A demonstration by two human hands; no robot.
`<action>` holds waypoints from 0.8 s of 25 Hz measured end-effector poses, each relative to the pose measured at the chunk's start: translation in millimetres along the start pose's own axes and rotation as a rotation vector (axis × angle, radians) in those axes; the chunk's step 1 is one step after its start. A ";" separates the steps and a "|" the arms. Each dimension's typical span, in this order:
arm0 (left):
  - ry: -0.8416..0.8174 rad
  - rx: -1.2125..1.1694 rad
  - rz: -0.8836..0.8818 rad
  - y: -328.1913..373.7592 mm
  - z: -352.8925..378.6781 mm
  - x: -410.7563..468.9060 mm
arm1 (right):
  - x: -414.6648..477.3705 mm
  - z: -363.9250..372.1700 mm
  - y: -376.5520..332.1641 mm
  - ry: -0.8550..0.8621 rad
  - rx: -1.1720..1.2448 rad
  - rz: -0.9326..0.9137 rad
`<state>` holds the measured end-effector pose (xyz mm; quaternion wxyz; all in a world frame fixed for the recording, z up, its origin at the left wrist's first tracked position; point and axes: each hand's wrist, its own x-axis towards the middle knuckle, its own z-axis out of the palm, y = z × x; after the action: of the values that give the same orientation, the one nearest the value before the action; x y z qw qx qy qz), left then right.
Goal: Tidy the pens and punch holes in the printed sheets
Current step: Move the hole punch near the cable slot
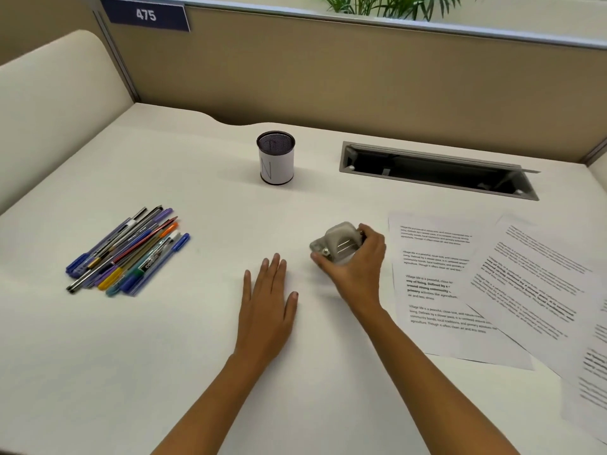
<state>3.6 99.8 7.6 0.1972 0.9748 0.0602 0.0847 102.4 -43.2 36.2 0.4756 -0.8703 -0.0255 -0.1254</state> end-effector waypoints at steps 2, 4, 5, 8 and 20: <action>-0.022 0.003 0.030 20.5 10.0 17.8 | 30.6 -1.6 0.1 0.162 -0.062 0.064; -0.063 -0.006 0.061 37.7 23.1 32.3 | 65.5 -2.8 2.7 0.290 -0.103 0.152; -0.088 -0.016 0.067 42.8 29.3 37.9 | 82.8 -2.5 4.9 0.331 -0.124 0.191; -0.110 0.049 0.078 44.4 42.5 46.4 | 129.8 2.9 16.9 0.367 -0.217 0.282; -0.075 0.066 0.083 41.9 47.8 47.3 | 217.1 43.2 53.0 0.336 -0.441 0.461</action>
<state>62.3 50.7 -12.5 0.1637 0.9849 0.0152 0.0543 329.5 -52.3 23.0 0.2896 -0.9021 0.2777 -0.1587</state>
